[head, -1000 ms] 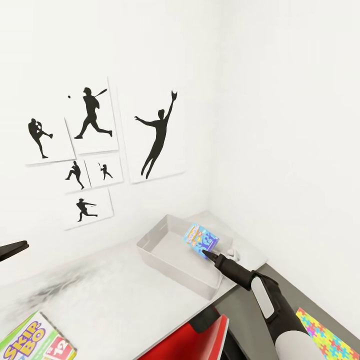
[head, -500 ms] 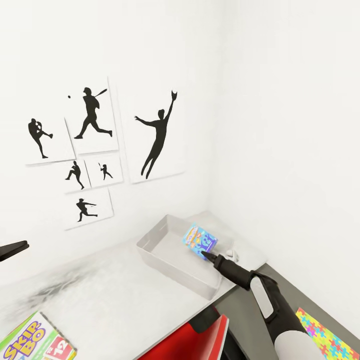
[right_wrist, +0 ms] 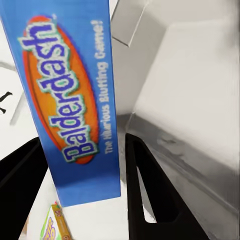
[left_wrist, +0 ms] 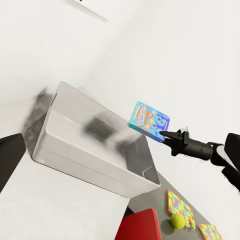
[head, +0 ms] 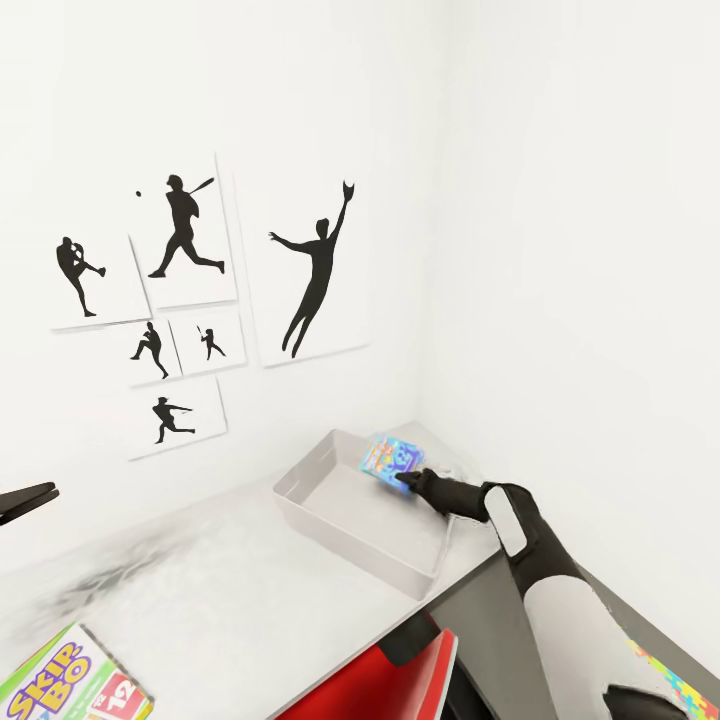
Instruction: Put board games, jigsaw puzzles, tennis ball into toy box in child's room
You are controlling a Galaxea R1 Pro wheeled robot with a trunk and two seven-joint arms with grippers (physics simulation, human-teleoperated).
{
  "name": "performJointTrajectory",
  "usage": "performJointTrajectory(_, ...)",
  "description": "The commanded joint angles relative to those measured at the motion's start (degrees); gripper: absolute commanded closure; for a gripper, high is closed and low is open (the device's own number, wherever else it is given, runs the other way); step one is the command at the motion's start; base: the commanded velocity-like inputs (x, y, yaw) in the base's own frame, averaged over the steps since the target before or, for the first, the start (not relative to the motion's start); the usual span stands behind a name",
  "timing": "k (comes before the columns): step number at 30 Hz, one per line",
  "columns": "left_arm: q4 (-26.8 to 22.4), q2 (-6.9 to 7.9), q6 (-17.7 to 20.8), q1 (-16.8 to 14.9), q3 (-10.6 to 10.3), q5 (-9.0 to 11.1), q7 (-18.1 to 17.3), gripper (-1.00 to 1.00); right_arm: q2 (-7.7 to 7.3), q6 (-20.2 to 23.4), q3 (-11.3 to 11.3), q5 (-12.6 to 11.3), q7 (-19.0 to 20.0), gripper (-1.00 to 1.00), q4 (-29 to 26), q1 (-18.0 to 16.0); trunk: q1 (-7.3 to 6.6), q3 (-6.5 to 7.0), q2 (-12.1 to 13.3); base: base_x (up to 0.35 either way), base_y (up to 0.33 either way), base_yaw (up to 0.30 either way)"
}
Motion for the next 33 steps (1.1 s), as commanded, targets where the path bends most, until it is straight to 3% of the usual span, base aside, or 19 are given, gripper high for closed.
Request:
performJointTrajectory(1, 0.01, 0.01, 0.61, -0.05, 0.01, -0.1, -0.29, -1.0, 0.15, 0.43, -0.33, 0.14, -0.38, 1.0, 0.8, -0.8, 0.04, -0.13, -0.13, 0.0, 0.0, 0.0)
performJointTrajectory(4, 0.06, 0.01, 0.61, -0.05, 0.01, -0.08, -0.29, -1.0, 1.13, 0.51, -0.32, 0.11, -3.19, 1.0, 5.39, -4.77, 0.04, -0.13, -0.13, 0.0, 0.0, 0.0)
performJointTrajectory(7, 0.06, 0.01, 0.61, -0.05, 0.0, -0.09, -0.29, -1.0, 3.12, 0.44, -0.33, 0.15, -6.34, 1.0, 10.5, -9.71, 0.04, -0.13, -0.13, 0.0, 0.0, 0.0)
performJointTrajectory(10, 0.07, 0.01, 0.61, -0.05, -0.03, -0.08, -0.29, -1.0, 5.1, 0.03, -0.38, 0.15, -11.78, 1.0, 15.75, -14.71, 0.04, -0.13, -0.13, 0.0, 0.0, 0.0)
performJointTrajectory(13, 0.08, 0.01, 0.61, -0.05, -0.01, -0.03, -0.29, -1.0, 5.97, -0.84, -0.52, 0.12, -18.26, 1.0, 19.61, -18.36, 0.04, -0.13, -0.13, 0.0, 0.0, 0.0)
performJointTrajectory(19, 0.1, 0.01, 0.61, -0.05, -0.06, -0.06, -0.29, -1.0, 6.08, -2.46, -1.8, 0.03, -24.07, 1.0, 22.17, -20.34, 0.04, -0.13, -0.13, 0.0, 0.0, 0.0)
performJointTrajectory(25, 0.1, 0.01, 0.61, -0.05, -0.07, -0.04, -0.29, -1.0, 5.8, -2.45, -3.57, -0.12, -24.12, 1.0, 22.39, -20.53, 0.04, -0.13, -0.13, 0.0, 0.0, 0.0)
performJointTrajectory(33, 0.1, 0.01, 0.61, -0.05, -0.04, -0.02, -0.29, -1.0, 6.17, -2.23, -3.72, -0.08, -23.89, 1.0, 22.15, -20.53, 0.04, -0.13, -0.13, 0.0, 0.0, 0.0)
